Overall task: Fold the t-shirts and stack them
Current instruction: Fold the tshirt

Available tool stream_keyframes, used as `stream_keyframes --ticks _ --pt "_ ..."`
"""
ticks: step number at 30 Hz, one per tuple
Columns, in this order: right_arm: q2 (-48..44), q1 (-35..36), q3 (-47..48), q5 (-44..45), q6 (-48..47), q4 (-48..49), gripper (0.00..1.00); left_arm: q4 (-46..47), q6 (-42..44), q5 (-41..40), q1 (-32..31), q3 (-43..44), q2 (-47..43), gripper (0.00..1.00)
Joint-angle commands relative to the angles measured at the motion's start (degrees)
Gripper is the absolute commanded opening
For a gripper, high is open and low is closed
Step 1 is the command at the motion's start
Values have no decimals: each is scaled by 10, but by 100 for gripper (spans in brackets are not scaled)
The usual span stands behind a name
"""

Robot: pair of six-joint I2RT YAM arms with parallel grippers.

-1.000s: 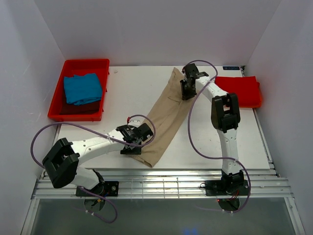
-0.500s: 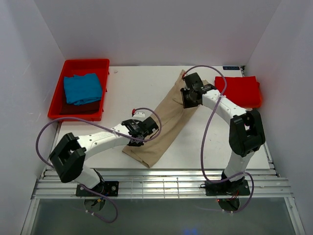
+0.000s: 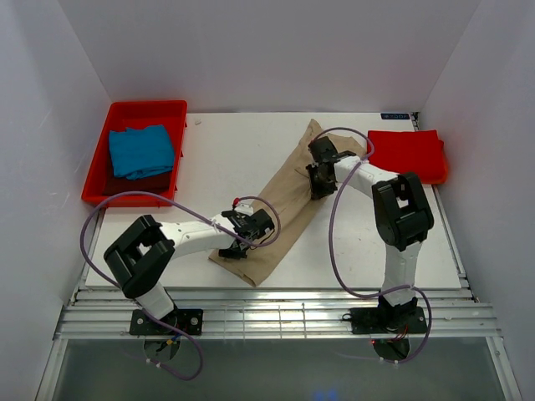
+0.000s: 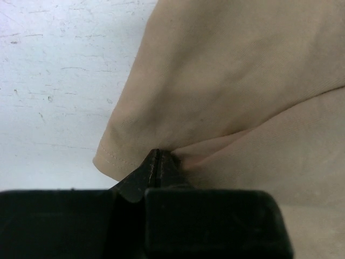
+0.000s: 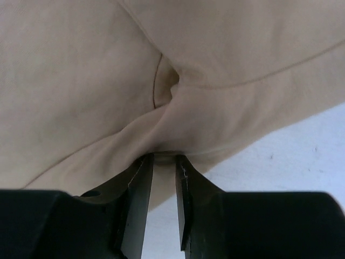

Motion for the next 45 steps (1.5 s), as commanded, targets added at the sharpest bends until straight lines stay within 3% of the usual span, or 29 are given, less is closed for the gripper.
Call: stream_keyframes --ticks 1,8,17,20,23,27,30,37,41,45 --pt "44 2 42 -7 9 20 29 20 0 40 3 -10 16 2" --pt "132 1 113 -12 6 -4 16 45 0 138 3 -22 47 0" --pt "231 -5 282 -21 -6 -64 17 65 33 272 -4 16 78 0" --pt "261 -10 340 -24 -12 -88 18 66 44 281 -12 37 85 0" --pt "281 -19 374 -26 -17 -109 19 67 54 308 -15 57 95 0" --pt "267 -28 353 -24 -29 -107 21 72 68 336 -20 79 105 0" --pt "220 -29 301 6 -41 -98 24 71 66 327 -23 90 93 0" --pt "-51 -23 102 63 -59 -38 32 62 57 227 -23 129 22 0" --pt "-167 9 -15 62 -45 -37 38 62 58 182 -23 154 -7 7" --pt "-252 29 -96 22 2 -53 40 55 66 154 -23 180 -24 22"
